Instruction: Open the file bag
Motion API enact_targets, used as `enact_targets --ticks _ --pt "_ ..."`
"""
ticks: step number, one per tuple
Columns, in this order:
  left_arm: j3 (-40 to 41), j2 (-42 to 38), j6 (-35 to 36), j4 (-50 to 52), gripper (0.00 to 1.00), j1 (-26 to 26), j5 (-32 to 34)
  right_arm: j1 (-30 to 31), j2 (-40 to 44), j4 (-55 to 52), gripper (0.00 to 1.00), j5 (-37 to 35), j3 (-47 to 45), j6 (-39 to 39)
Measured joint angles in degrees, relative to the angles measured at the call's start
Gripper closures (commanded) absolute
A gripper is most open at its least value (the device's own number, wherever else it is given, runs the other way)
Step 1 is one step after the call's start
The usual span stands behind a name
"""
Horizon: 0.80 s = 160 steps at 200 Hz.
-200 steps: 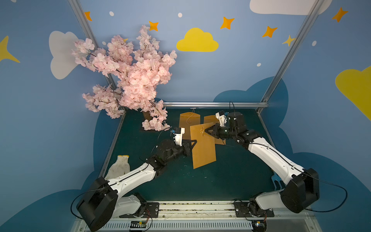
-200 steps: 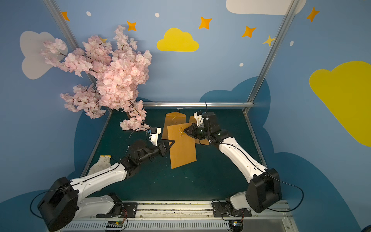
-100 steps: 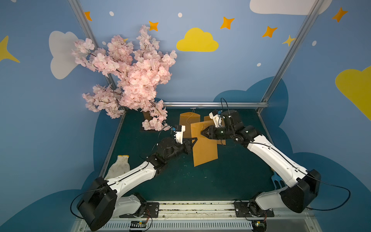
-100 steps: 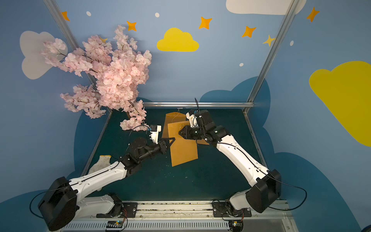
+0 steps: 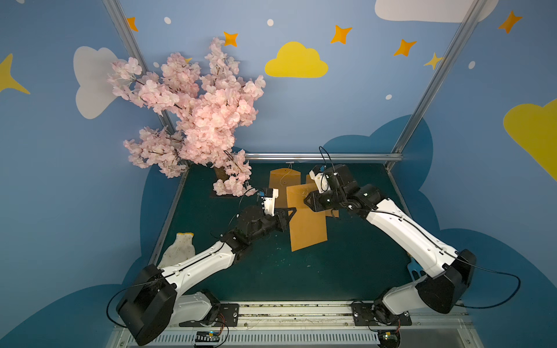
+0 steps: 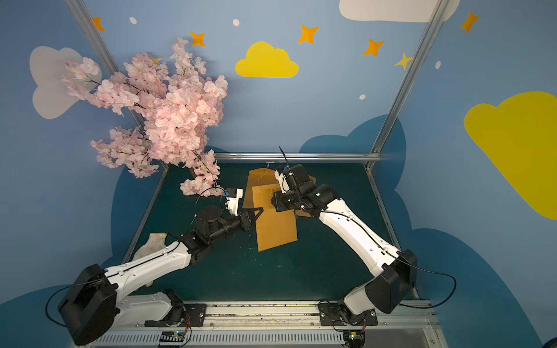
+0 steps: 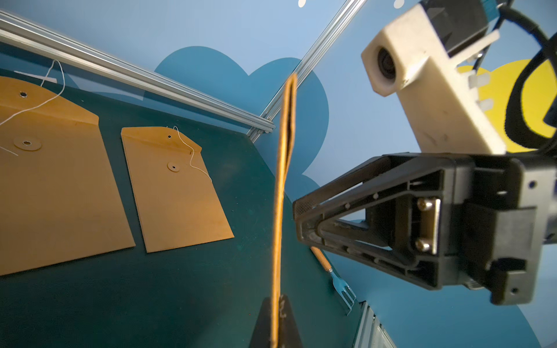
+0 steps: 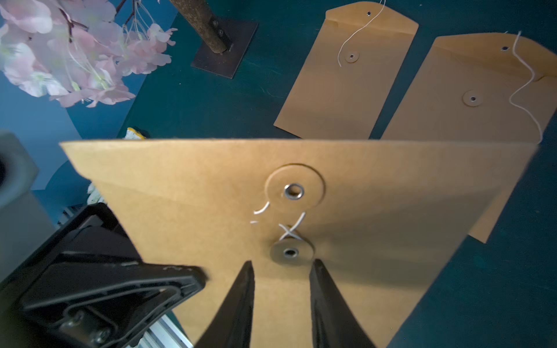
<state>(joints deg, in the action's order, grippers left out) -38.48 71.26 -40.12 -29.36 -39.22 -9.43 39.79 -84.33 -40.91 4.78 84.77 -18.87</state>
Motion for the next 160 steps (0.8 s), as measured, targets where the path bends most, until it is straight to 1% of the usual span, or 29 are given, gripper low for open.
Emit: enact_targets --ticks 34,76,112,160 --pt "0.00 0.00 -1.20 -0.09 0.97 0.59 -1.01 -0.28 0.04 -0.28 0.66 -0.57 0.98 1.70" --pt "0.00 0.00 -2.10 -0.22 0.97 0.92 -1.53 -0.26 -0.46 -0.55 0.66 0.85 3.50 3.30" --pt "0.00 0.00 -2.64 -0.55 0.98 0.96 -2.43 -0.20 -2.93 -1.14 0.66 1.97 6.73 4.37" --pt "0.00 0.00 -3.19 -1.14 0.98 1.03 -2.93 0.28 -6.38 -2.16 0.64 2.38 7.91 4.37"
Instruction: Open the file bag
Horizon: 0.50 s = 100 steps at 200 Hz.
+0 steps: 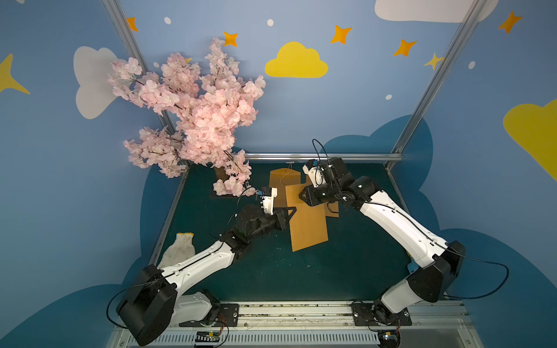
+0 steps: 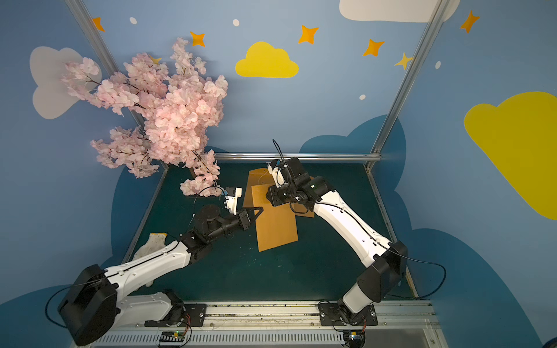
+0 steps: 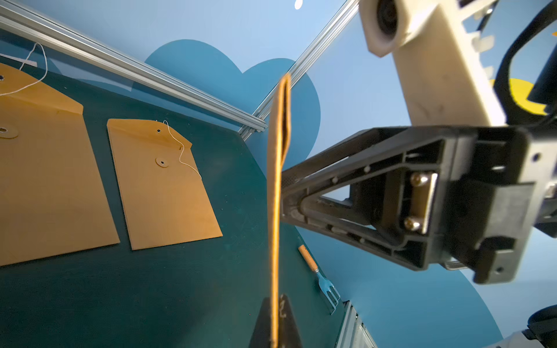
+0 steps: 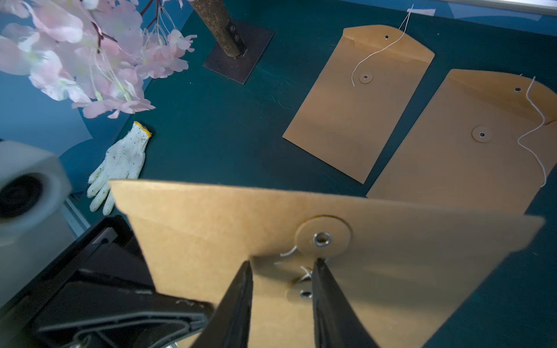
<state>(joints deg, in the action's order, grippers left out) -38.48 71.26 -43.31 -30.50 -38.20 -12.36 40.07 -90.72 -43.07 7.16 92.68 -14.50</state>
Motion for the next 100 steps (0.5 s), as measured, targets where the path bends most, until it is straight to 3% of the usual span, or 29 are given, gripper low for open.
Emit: enact_targets --ticks 100 --pt "0.02 0.02 -0.59 0.00 0.97 0.81 -1.57 0.15 -1.88 -0.09 0.69 -0.02 1.01 -0.96"
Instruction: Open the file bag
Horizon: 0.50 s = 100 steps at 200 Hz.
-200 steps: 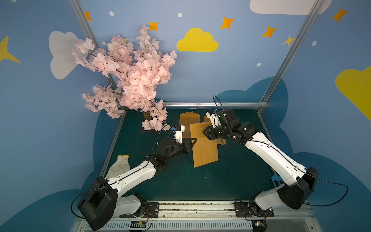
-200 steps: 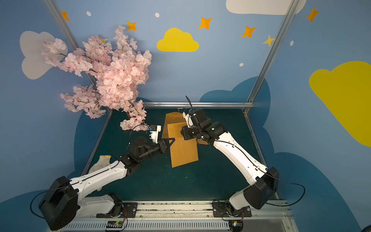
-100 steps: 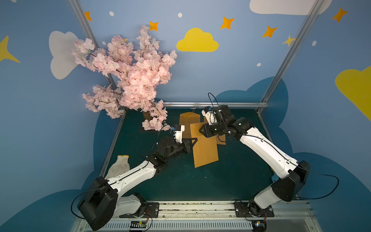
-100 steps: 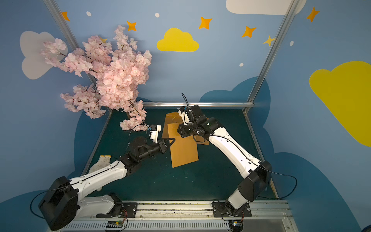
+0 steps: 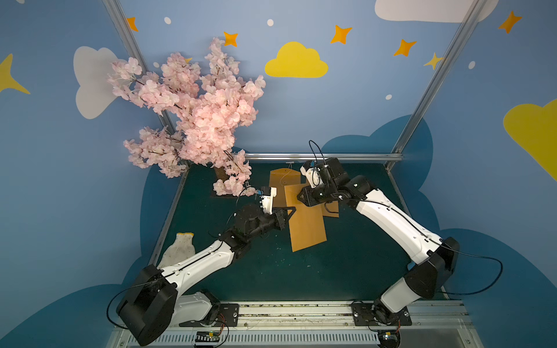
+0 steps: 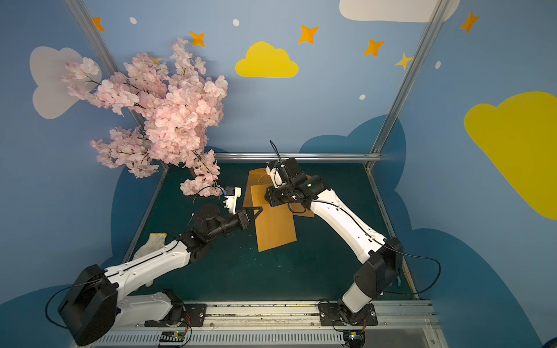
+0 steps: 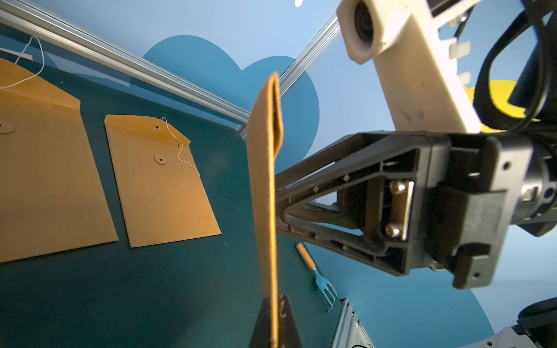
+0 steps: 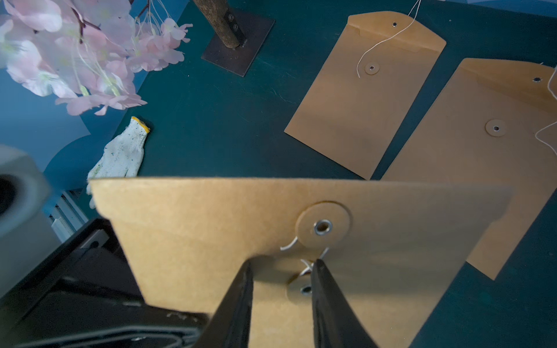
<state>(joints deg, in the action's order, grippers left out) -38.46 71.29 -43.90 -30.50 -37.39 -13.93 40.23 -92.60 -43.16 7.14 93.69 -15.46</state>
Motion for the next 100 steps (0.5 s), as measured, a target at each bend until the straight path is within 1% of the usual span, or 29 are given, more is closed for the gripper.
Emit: enact_targets --ticks 35,58,82,100 --pt "0.11 0.09 -0.04 0.22 0.97 0.02 -0.15 0.00 -0.59 0.26 0.80 -0.26 0.11 -0.90" --pt "0.11 0.09 -0.02 0.48 0.97 0.02 -0.20 0.02 -0.76 0.46 0.89 -0.22 0.11 -1.27" --pt "0.11 0.07 0.07 0.66 0.98 0.02 -0.07 0.11 -0.76 0.63 0.96 -0.35 0.11 -1.36" --pt "0.13 -0.07 0.20 0.98 0.97 0.00 0.44 0.15 -0.74 0.79 0.99 -0.42 0.11 -1.40"
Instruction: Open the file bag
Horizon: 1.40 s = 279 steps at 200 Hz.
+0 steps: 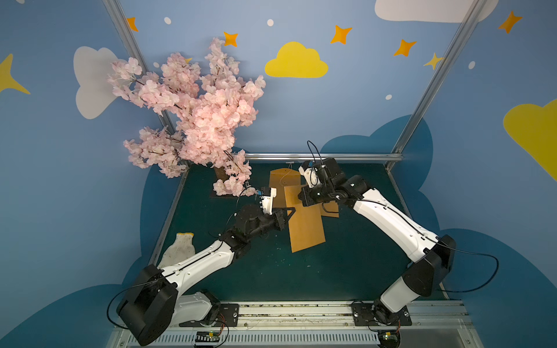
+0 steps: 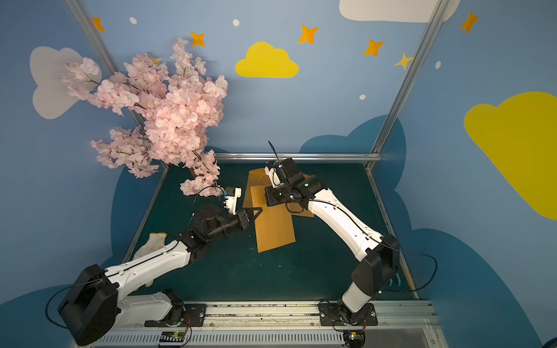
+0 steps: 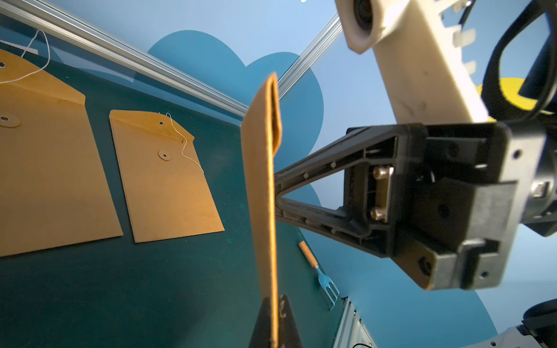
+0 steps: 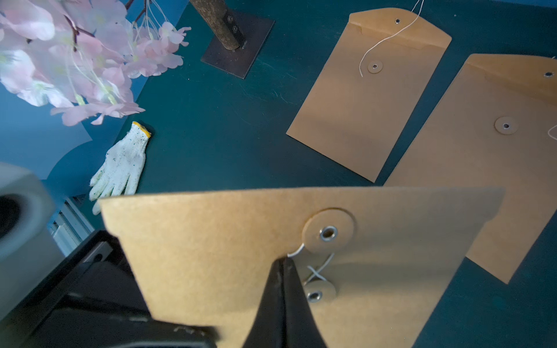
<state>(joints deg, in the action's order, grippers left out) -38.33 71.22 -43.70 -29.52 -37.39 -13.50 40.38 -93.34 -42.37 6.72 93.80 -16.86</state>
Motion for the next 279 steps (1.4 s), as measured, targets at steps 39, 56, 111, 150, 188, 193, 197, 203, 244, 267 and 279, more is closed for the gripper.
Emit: enact_targets --ticks 39,56,111,150,188,193,197,203,244,267,279 --pt "0.92 -1.64 0.52 0.59 0.97 -0.02 1.33 0.00 0.85 0.72 1.00 -0.42 -1.25 0.00" --pt "0.94 -2.34 0.83 0.68 0.97 -0.02 1.64 -0.02 1.62 1.27 1.00 -0.74 -2.08 -0.02" --pt "0.96 -2.75 1.05 0.13 0.97 -0.02 1.75 -0.72 6.21 2.58 1.00 -1.77 -5.42 -0.09" --pt "1.70 -4.24 0.98 -0.68 0.97 0.17 1.53 -4.72 11.30 3.80 0.63 -2.73 -12.11 -1.57" --pt "2.47 -4.59 0.00 -2.29 0.97 1.60 -0.09 -12.81 16.68 5.53 0.51 2.40 -18.88 -1.11" --pt "2.56 -4.57 -0.26 -2.60 0.97 1.81 -0.44 -13.51 17.22 5.81 0.51 3.23 -19.43 -1.03" --pt "2.58 -4.48 -0.44 -2.86 0.98 1.97 -0.70 -14.03 17.66 6.08 0.50 4.00 -19.85 -1.05" --pt "2.58 -4.33 -0.66 -3.32 0.98 2.14 -1.09 -14.64 18.25 6.51 0.49 5.20 -20.33 -1.11" --pt "2.64 -1.38 -3.34 -7.63 0.98 3.02 -4.35 -17.31 19.15 10.34 0.48 13.90 -21.79 -0.92" --pt "3.17 -0.59 -4.52 -9.16 0.97 3.28 -5.40 -18.27 19.12 12.44 0.48 17.88 -23.30 -1.18" --pt "3.50 -0.59 -5.01 -9.73 0.97 3.43 -6.08 -18.67 19.06 13.35 0.48 19.71 -23.93 -1.36"
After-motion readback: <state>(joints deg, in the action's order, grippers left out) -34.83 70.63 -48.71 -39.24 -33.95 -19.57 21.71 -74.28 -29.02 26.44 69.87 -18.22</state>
